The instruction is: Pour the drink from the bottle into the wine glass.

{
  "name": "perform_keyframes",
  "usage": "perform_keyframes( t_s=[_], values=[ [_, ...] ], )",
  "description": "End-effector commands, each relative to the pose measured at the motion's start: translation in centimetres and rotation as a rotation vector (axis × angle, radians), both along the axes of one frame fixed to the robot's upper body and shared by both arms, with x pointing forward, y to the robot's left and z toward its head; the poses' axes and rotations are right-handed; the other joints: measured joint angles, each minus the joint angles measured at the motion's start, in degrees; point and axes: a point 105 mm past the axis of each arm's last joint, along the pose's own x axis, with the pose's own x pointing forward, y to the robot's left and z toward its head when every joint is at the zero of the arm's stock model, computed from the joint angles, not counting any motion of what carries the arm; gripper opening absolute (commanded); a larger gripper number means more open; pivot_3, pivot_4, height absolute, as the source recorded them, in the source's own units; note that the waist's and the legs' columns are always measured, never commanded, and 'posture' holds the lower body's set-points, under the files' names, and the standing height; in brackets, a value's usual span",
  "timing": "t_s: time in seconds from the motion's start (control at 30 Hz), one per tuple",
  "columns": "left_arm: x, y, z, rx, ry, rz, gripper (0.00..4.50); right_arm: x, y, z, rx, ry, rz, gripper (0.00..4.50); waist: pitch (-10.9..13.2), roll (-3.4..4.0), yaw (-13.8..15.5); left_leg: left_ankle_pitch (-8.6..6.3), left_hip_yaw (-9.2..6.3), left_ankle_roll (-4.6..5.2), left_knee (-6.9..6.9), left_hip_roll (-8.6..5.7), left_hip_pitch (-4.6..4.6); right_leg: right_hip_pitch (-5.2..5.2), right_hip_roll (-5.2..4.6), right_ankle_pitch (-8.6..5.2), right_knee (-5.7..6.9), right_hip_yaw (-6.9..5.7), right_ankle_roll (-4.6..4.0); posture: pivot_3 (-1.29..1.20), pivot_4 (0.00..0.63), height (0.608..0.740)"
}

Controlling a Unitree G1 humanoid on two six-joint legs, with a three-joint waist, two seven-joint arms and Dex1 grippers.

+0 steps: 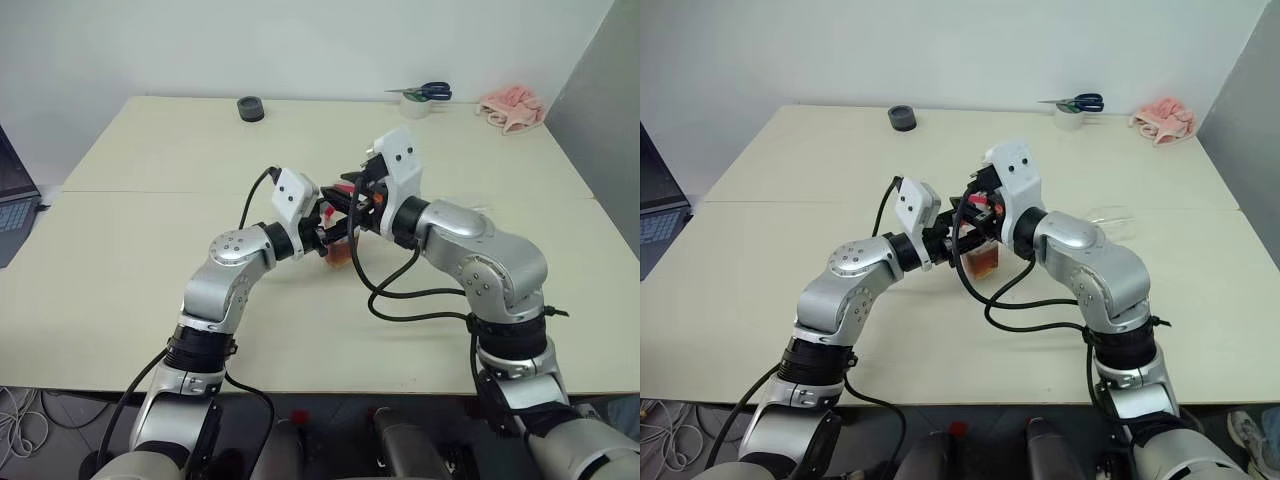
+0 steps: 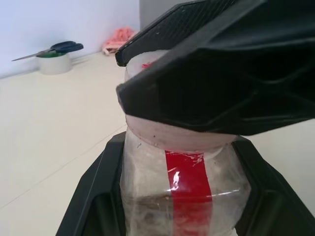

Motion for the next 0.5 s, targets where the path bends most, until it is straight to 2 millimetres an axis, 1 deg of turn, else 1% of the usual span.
perform_keyframes(
  t_s=[0.03,0.07,0.13,0.2,0.27,0.3,0.43,0.5],
  values=[
    [-0.5,-0.2,1.8,-0.019,-0.069,-0.026,2.16,0.7,-0.2,0.4,-0.061,-0.07,0.215,1.84,0.0,0.0,-0.05,0.0,0.01,0.0,0.0,-0.01,0.0,0.0,0.0,0.0,-0.01,0.0,0.0,0.0,0.15,0.74],
    [-0.5,-0.4,1.8,-0.02,-0.068,-0.03,2.16,0.7,-0.3,0.6,-0.062,-0.08,0.289,1.84,0.01,0.0,-0.06,0.0,0.01,0.0,0.0,0.0,0.0,0.0,0.0,0.0,-0.01,0.0,0.0,0.0,0.15,0.74],
    [-0.6,-0.6,1.8,-0.025,-0.063,-0.041,2.16,0.3,-0.8,0.0,-0.11,-0.084,0.468,1.84,0.01,0.0,-0.07,0.0,0.03,0.0,0.0,-0.01,-0.01,0.0,0.0,0.0,-0.04,0.0,0.01,0.0,0.15,0.74],
    [-0.7,-0.9,1.7,-0.01,-0.065,-0.058,2.16,2.0,-1.9,-0.7,-0.176,-0.1,0.494,1.84,0.01,-0.01,-0.07,0.0,0.03,0.01,-0.02,0.0,-0.01,0.02,0.0,0.01,-0.07,-0.01,-0.01,0.0,0.15,0.74],
    [-0.8,-0.9,1.8,-0.005,-0.069,-0.061,2.16,3.2,-2.7,-0.9,-0.215,-0.109,0.491,1.84,0.02,-0.01,-0.32,0.0,0.05,0.01,-0.02,0.0,0.02,0.01,0.0,0.04,-0.06,0.02,-0.06,0.0,0.15,0.74],
    [-0.8,-0.8,1.9,-0.008,-0.071,-0.057,2.16,3.5,-3.1,-1.0,-0.23,-0.113,0.496,1.84,0.02,0.0,-0.41,0.0,0.05,0.01,-0.03,0.02,0.03,0.01,0.0,0.16,-0.03,0.01,-0.26,0.0,0.15,0.74],
    [-0.8,-0.2,2.0,-0.01,-0.073,-0.035,2.16,3.6,-4.0,-0.9,-0.256,-0.112,0.54,1.84,0.02,0.0,-0.38,0.0,0.02,0.01,-0.07,0.02,0.03,0.0,0.0,0.17,0.0,-0.01,-0.28,0.0,0.15,0.74],
    [-0.9,-0.1,1.8,-0.008,-0.071,-0.029,2.16,3.5,-4.4,-0.6,-0.235,-0.09,0.537,1.84,0.02,0.0,-0.32,0.0,0.02,0.0,-0.06,0.01,0.03,0.0,-0.02,0.17,0.0,-0.01,-0.29,0.0,0.15,0.74]
  ],
)
